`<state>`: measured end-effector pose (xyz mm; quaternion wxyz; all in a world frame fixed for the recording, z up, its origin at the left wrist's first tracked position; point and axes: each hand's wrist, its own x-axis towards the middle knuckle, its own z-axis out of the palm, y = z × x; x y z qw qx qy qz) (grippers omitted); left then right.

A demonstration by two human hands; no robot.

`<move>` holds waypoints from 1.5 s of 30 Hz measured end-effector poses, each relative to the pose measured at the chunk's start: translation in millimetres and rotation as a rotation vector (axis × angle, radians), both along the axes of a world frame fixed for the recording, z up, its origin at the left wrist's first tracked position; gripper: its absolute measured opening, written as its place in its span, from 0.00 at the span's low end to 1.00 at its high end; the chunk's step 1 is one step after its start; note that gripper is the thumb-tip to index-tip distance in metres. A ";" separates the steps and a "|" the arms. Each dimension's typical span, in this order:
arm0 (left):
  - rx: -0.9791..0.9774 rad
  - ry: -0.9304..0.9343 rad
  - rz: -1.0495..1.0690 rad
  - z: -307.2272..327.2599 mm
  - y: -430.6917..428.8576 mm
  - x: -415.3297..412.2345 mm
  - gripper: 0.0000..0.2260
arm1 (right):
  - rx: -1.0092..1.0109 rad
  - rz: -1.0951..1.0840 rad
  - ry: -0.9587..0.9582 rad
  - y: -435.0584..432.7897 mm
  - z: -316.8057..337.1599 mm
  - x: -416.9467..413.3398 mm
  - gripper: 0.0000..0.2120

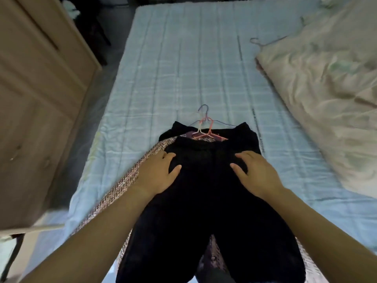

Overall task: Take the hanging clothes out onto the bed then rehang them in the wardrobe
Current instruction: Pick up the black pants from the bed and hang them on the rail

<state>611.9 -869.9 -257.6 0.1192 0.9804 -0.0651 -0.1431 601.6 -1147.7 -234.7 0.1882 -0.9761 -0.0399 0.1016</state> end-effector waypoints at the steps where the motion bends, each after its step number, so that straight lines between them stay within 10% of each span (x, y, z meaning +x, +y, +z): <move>1: 0.000 0.015 0.036 -10.2 -4.7 8.7 0.31 | -0.002 0.025 0.019 -7.0 -13.2 17.4 0.22; 13: 0.092 0.081 0.138 -149.7 -31.0 109.2 0.26 | -0.202 0.011 0.129 -57.6 -175.9 143.9 0.25; 21: 0.082 -0.035 0.266 -193.0 -31.5 128.7 0.25 | 0.096 -0.042 0.115 -60.2 -221.0 162.8 0.25; 45: -0.180 -0.135 0.324 -39.8 3.8 48.8 0.21 | 0.434 0.068 -0.270 -54.1 -78.1 103.6 0.11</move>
